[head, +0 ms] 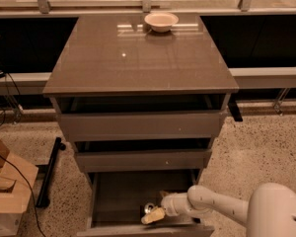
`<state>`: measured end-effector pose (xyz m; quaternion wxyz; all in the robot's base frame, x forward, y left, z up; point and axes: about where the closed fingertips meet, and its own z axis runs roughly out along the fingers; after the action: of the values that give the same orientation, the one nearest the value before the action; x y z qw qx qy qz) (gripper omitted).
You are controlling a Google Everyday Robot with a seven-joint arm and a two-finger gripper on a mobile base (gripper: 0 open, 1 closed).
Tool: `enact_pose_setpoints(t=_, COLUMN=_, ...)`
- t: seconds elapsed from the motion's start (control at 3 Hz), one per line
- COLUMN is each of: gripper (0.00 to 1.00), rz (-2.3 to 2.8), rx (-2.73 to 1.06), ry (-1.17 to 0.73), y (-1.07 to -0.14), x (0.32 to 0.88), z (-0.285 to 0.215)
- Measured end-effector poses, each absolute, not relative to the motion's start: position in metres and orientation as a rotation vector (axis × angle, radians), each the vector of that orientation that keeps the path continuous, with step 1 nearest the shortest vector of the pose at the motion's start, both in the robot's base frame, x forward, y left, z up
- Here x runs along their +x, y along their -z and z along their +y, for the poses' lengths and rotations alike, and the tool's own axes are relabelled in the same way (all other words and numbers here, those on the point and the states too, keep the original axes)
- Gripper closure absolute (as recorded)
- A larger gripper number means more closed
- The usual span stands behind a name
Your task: Pick green can from bottom drawer and place on counter
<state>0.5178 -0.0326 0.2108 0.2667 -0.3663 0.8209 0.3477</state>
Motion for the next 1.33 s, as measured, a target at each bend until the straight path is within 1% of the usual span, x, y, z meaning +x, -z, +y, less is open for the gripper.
enact_pose_setpoints(t=0.33, gripper=0.18, rz=2.258, rx=-0.955, ry=-0.98, y=-0.188, x=0.519, z=-0.034)
enact_pose_setpoints(t=0.67, gripper=0.5, rz=2.272, rx=-0.934, ry=-1.01, y=-0.178, x=0.52, z=-0.031)
enact_pose_setpoints(t=1.0, gripper=0.74, rz=2.254, rx=-0.944, ry=-0.986, y=-0.188, x=0.518, z=-0.026)
enact_pose_setpoints(t=1.33, gripper=0.97, rz=2.192, rx=-0.961, ry=-0.922, y=-0.224, x=0.519, z=-0.025)
